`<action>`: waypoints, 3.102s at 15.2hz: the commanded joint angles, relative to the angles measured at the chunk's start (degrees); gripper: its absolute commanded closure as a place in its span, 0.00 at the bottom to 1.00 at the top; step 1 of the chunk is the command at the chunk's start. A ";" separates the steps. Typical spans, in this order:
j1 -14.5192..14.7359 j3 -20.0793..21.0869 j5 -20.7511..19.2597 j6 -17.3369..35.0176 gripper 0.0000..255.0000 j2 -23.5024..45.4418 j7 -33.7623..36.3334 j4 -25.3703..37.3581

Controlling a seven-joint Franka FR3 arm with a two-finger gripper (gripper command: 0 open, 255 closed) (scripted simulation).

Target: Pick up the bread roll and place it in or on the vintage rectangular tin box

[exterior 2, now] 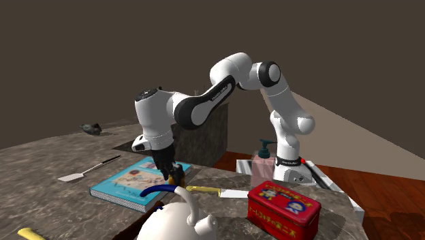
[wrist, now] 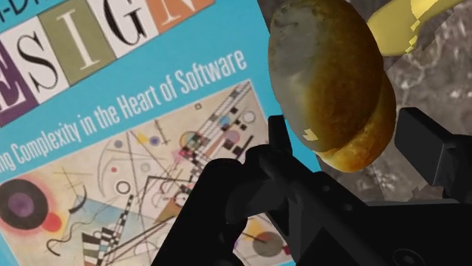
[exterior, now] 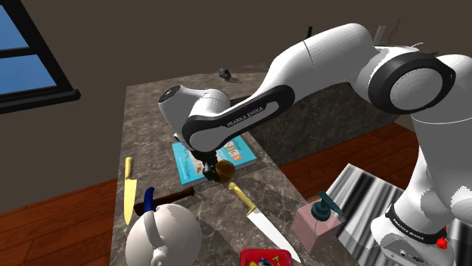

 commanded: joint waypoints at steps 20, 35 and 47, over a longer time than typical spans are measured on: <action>0.33 0.41 0.99 -11.17 1.00 -3.10 -1.85 8.22; 1.66 0.43 0.87 -23.08 1.00 -2.30 -3.48 21.12; 6.64 5.09 5.47 -18.19 1.00 -15.37 8.33 2.05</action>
